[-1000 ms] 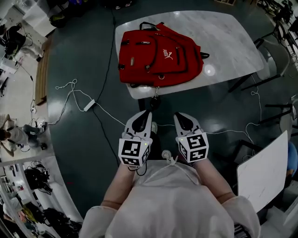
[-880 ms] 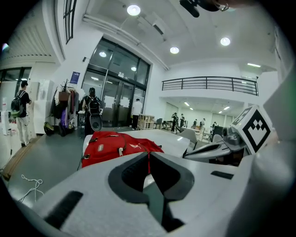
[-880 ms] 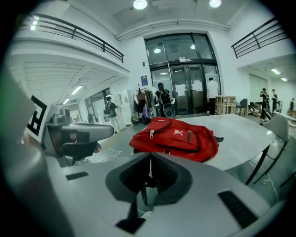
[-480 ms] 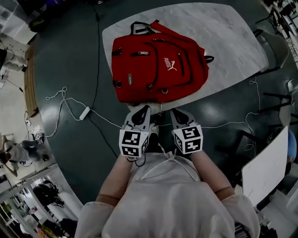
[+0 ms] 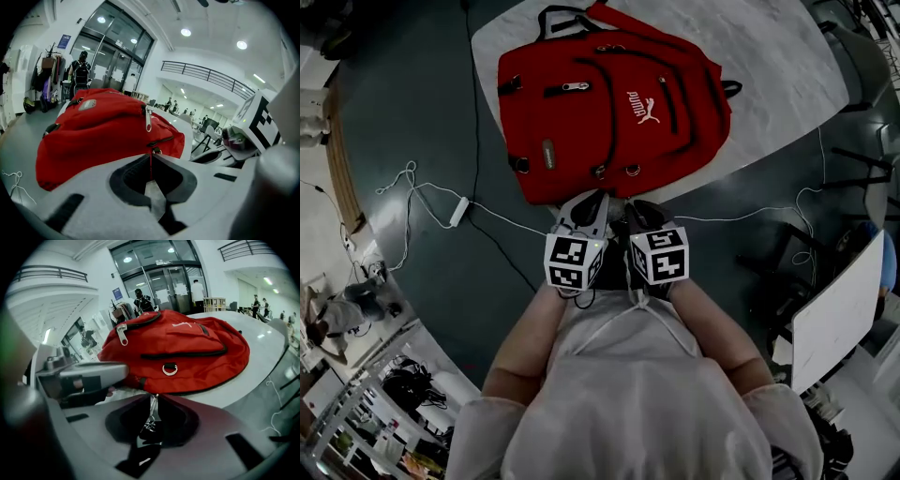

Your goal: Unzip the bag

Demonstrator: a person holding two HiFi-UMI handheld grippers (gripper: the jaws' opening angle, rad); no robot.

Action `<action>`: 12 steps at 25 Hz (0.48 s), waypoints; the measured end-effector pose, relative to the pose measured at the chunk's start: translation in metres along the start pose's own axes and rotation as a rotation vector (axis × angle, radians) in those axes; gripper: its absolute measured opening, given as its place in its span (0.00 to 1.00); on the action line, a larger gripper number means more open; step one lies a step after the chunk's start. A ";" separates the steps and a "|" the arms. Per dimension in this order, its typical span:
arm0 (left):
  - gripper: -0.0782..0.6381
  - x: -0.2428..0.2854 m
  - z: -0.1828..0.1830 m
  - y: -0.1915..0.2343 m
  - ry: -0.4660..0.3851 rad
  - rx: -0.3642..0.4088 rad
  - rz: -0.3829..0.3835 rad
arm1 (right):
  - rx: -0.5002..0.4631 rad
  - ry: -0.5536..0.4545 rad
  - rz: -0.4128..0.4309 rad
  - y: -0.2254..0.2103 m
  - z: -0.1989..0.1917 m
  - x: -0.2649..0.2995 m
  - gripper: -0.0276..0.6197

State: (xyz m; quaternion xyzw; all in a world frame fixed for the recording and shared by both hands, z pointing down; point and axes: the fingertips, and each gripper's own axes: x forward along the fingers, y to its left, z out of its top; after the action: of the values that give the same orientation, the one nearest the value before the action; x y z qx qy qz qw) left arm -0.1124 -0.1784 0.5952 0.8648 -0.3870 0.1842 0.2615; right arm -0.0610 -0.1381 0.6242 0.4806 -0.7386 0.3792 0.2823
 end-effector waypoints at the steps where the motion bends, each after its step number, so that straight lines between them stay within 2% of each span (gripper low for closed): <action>1: 0.14 0.004 -0.001 0.000 0.001 -0.003 -0.012 | 0.013 0.011 0.002 0.001 -0.002 0.004 0.09; 4: 0.14 0.015 -0.007 -0.001 0.021 -0.015 -0.038 | 0.025 0.051 0.016 0.006 -0.008 0.016 0.18; 10: 0.14 0.025 -0.024 0.002 0.086 -0.049 -0.052 | -0.021 0.104 -0.051 0.002 -0.018 0.024 0.17; 12: 0.14 0.026 -0.026 0.004 0.103 -0.047 -0.049 | -0.070 0.108 -0.053 -0.001 -0.018 0.026 0.10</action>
State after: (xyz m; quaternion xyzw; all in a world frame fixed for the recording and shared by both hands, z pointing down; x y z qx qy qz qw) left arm -0.1018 -0.1799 0.6311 0.8570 -0.3560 0.2129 0.3056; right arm -0.0690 -0.1362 0.6542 0.4686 -0.7222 0.3710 0.3481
